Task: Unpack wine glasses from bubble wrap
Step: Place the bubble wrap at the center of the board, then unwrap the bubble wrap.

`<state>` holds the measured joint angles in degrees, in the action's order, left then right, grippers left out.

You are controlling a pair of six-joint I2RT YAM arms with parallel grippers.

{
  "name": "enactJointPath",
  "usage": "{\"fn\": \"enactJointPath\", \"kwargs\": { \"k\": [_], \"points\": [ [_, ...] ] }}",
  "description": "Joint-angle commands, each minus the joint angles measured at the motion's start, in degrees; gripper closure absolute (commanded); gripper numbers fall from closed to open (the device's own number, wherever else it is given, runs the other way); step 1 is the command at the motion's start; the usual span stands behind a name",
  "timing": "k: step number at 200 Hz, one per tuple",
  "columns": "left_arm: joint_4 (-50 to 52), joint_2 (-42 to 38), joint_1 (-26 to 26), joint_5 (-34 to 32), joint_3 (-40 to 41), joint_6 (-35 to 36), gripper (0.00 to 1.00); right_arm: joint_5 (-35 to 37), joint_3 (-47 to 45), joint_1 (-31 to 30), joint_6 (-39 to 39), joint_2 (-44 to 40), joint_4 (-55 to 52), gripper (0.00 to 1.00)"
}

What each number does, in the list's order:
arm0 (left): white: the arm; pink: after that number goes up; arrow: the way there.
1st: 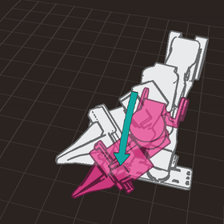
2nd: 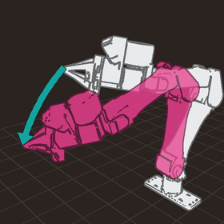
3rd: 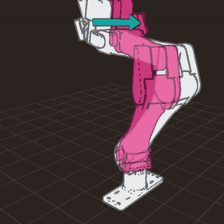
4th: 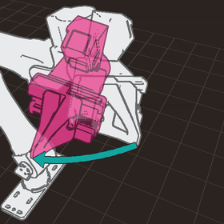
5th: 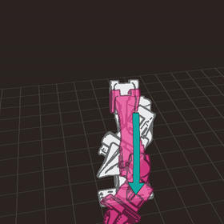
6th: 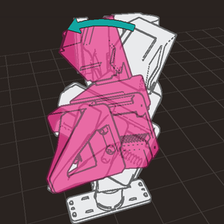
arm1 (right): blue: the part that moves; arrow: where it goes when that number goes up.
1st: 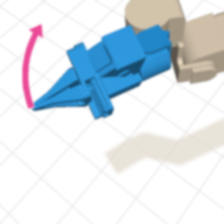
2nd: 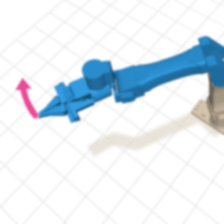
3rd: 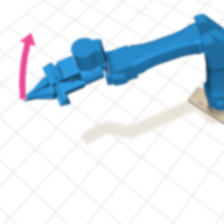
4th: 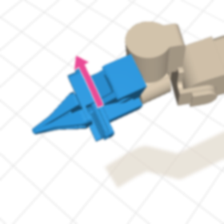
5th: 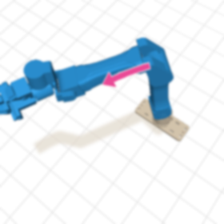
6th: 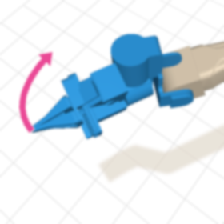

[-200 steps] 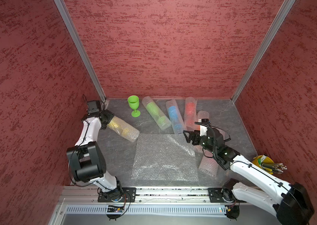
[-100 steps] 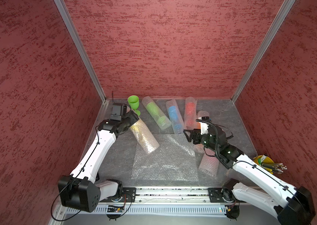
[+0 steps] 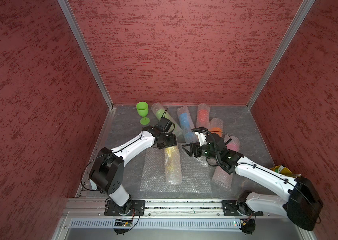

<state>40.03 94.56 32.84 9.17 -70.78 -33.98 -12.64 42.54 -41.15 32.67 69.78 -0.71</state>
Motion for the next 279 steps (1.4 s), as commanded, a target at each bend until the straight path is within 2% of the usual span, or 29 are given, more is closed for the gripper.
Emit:
{"fn": "enactJointPath", "kwargs": {
  "k": [1, 46, 61, 70, 90, 122, 134, 157, 181, 224, 258, 279],
  "points": [
    [-0.11, 2.39, 0.72, 1.49, -2.25, 2.69, 0.27, 1.89, -1.79, 0.01, 3.28, 0.73, 3.08, 0.19],
    [-2.03, 6.84, 0.69, 2.56, -2.52, 1.54, 0.16, 4.57, -3.35, 0.02, 4.82, 1.28, 3.48, 0.16],
    [-2.02, 7.63, 0.63, 3.41, -2.78, 0.70, 0.10, 6.02, -3.21, 0.10, 5.14, 1.02, 2.71, 0.15],
    [-2.25, 7.65, 0.65, 4.07, -2.70, 0.25, 0.00, 7.17, -2.96, 0.02, 5.22, 0.72, 1.80, 0.13],
    [-3.06, 6.01, 0.56, 4.98, -2.14, -0.26, 0.00, 9.42, -2.25, 0.02, 4.67, 0.36, -0.59, 0.09],
    [-3.54, 0.81, -1.55, 6.92, -0.46, -1.58, 0.00, 8.89, -2.27, 0.01, 3.49, -0.42, -1.56, 0.08],
    [-3.73, -2.42, -3.02, 7.63, 1.02, -1.84, 0.00, 6.40, -2.67, 0.04, 3.03, -0.14, -0.60, 0.10],
    [-3.68, -9.64, -6.50, 7.19, 5.19, -3.16, 0.00, -3.99, -1.98, -0.11, 1.41, 5.43, 0.80, 0.12],
    [-4.20, -15.27, -6.56, 6.42, 9.57, -3.57, 0.00, -7.52, 1.47, -3.75, -1.41, 11.57, 0.33, 0.12],
    [-4.59, -21.86, -4.23, 4.17, 17.48, -6.90, 0.00, 1.29, 8.45, -7.75, -3.84, 18.19, -7.42, 0.12],
    [-4.01, -21.47, -3.48, 1.90, 20.46, -9.08, 0.01, 5.76, 10.04, -8.41, -3.24, 16.75, -9.00, 0.13],
    [-4.00, -25.86, -4.50, -2.32, 22.25, -9.12, 0.02, 6.23, 11.38, -8.97, -1.48, 16.89, -9.07, 0.15]
  ]
}}
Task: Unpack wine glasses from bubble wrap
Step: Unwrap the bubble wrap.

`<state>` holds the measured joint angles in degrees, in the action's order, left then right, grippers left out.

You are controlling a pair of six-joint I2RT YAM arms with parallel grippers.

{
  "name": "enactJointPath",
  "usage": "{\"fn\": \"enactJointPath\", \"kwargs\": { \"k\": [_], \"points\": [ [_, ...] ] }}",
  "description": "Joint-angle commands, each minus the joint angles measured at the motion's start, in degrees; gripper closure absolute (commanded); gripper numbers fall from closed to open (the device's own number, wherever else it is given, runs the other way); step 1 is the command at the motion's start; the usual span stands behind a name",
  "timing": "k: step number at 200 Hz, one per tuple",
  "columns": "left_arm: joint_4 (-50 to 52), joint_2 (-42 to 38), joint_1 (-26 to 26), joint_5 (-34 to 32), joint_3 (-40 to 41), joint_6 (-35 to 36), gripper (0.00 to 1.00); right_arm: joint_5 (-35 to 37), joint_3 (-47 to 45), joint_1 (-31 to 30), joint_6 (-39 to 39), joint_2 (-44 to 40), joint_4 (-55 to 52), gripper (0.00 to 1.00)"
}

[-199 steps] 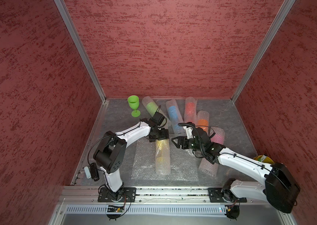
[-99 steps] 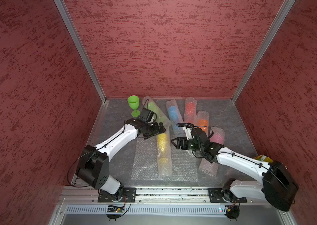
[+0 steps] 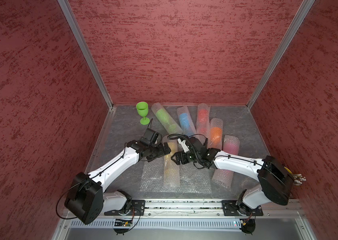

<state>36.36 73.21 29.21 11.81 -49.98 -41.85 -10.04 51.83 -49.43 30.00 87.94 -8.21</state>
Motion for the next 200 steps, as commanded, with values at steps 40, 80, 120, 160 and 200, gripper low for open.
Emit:
{"fn": "enactJointPath", "kwargs": {
  "k": [40, 80, 120, 160, 200],
  "points": [
    [-0.11, -12.17, -4.79, -6.65, 4.02, -1.56, 0.03, 7.06, 5.73, -4.17, 5.20, 1.27, -0.69, 0.19],
    [0.85, -12.72, -6.34, -5.47, 4.69, -0.14, 0.03, 2.36, 5.21, -4.52, 8.38, 2.73, 4.06, 0.25],
    [0.12, -12.30, -6.54, -3.42, 6.13, 0.18, 0.03, 5.64, 8.16, -7.07, 6.02, 7.50, -0.61, 0.16],
    [0.21, -11.97, -3.98, -3.19, 5.78, 0.96, 0.03, 11.37, 6.09, -7.17, 5.25, 6.06, -3.28, 0.27],
    [0.57, -9.60, 0.19, -4.26, 5.41, 0.72, 0.03, 14.42, 2.93, -7.17, 5.08, 2.76, -2.79, 0.53]
  ]
}}
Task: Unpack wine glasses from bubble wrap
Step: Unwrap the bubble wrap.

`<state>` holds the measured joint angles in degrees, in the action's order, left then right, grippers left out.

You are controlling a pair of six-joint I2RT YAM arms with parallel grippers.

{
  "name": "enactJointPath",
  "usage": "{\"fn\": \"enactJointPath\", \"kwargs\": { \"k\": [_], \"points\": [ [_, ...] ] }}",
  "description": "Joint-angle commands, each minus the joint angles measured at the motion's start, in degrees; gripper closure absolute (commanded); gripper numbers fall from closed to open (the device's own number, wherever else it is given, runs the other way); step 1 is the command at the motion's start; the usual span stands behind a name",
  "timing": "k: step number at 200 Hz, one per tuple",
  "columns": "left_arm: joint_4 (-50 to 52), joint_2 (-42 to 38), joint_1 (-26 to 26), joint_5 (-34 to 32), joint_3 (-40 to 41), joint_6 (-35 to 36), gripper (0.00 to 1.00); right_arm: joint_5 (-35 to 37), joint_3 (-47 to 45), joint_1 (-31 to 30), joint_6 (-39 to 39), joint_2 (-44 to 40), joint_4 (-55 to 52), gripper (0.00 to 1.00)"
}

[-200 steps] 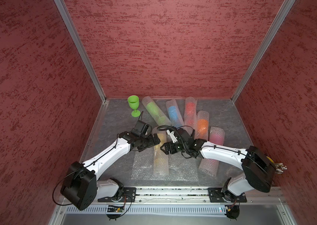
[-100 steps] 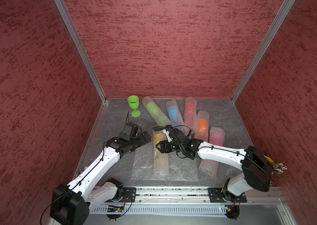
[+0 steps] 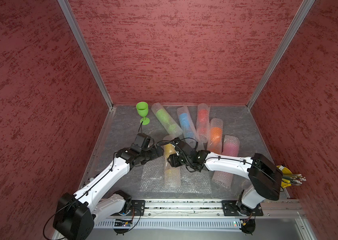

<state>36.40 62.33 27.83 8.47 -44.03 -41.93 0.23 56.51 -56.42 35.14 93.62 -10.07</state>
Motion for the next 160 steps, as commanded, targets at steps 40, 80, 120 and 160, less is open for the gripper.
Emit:
{"fn": "enactJointPath", "kwargs": {
  "k": [40, 80, 120, 160],
  "points": [
    [-1.00, 2.88, 3.55, -0.65, 0.60, -0.09, 0.03, 4.58, -4.66, -0.08, 0.26, -5.82, 2.29, 0.89],
    [-2.55, 5.13, 5.88, 0.56, 0.79, -1.02, 0.04, 2.18, -7.63, 0.04, 2.05, -8.63, 8.60, 0.95],
    [-4.24, 5.96, 6.92, 2.54, 1.14, -1.83, 0.06, 1.99, -10.96, 0.08, 3.32, -12.89, 14.69, 1.00],
    [-8.55, 6.62, 7.13, 7.18, 2.51, -0.36, 0.13, 2.08, -11.81, 0.17, 2.61, -13.09, 14.67, 1.00]
  ]
}}
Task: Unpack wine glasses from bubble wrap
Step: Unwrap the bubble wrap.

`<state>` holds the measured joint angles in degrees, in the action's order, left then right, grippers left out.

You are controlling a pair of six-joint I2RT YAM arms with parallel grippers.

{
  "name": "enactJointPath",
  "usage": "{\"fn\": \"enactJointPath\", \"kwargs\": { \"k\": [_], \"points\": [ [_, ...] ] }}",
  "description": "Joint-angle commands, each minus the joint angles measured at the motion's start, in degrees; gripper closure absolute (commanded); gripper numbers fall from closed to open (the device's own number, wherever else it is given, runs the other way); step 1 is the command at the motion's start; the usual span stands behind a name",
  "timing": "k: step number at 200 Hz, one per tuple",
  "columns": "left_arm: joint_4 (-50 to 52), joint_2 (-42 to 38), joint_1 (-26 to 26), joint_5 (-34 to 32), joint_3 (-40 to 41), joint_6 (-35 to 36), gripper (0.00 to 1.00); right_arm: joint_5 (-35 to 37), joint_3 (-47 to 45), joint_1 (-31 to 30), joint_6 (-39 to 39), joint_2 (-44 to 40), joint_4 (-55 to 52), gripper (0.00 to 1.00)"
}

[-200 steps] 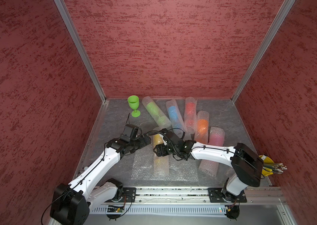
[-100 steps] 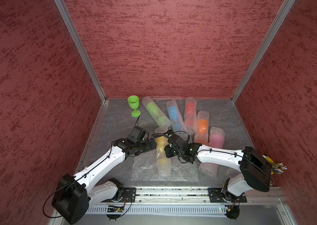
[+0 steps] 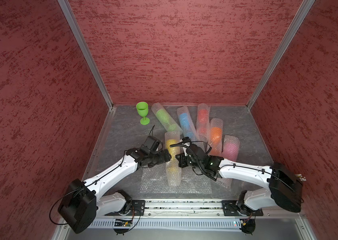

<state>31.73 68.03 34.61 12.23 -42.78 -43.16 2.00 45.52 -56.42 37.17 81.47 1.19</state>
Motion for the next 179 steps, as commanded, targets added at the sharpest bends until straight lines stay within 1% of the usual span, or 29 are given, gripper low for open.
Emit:
{"fn": "enactJointPath", "kwargs": {
  "k": [1, 46, 73, 91, 103, 122, 145, 162, 168, 179],
  "points": [
    [-3.96, 0.94, 0.36, 3.55, 1.33, 0.92, 0.13, 0.30, -0.84, 0.17, 0.56, -0.95, 3.39, 1.00],
    [-7.77, 2.70, 0.37, 5.58, 3.26, 1.25, 0.19, -0.15, -1.14, 0.26, 0.48, -1.33, 4.52, 1.00],
    [-11.60, 3.25, 0.20, 7.36, 4.20, 0.72, 0.28, -0.34, -1.13, 0.24, 0.45, -1.05, 4.98, 1.00],
    [-13.57, 3.20, 0.28, 8.41, 4.38, 1.05, 0.36, -0.51, -1.26, 0.26, 0.45, -0.77, 5.40, 1.00],
    [-14.57, 2.71, 0.24, 9.08, 4.75, 1.44, 0.43, -0.42, -1.31, 0.26, 0.44, -0.70, 5.40, 1.00],
    [-15.43, 1.32, 0.11, 9.41, 5.54, 2.00, 0.57, 0.04, -1.31, 0.26, 0.45, -0.87, 5.29, 1.00],
    [-16.50, -1.09, -0.59, 10.20, 6.93, 2.04, 0.81, 0.46, -1.51, 0.44, 0.61, -1.31, 4.92, 1.00],
    [-16.22, -3.07, -1.06, 10.36, 7.41, 1.82, 0.96, 0.62, -1.61, 0.61, 0.73, -1.84, 4.50, 1.00],
    [-15.89, -3.67, -1.12, 10.28, 7.40, 1.85, 1.00, 0.79, -1.70, 0.68, 0.64, -2.19, 4.38, 1.00],
    [-14.98, -4.77, -1.38, 10.11, 7.41, 2.02, 1.00, 1.26, -1.83, 0.78, 0.58, -2.71, 3.94, 1.00]
  ]
}}
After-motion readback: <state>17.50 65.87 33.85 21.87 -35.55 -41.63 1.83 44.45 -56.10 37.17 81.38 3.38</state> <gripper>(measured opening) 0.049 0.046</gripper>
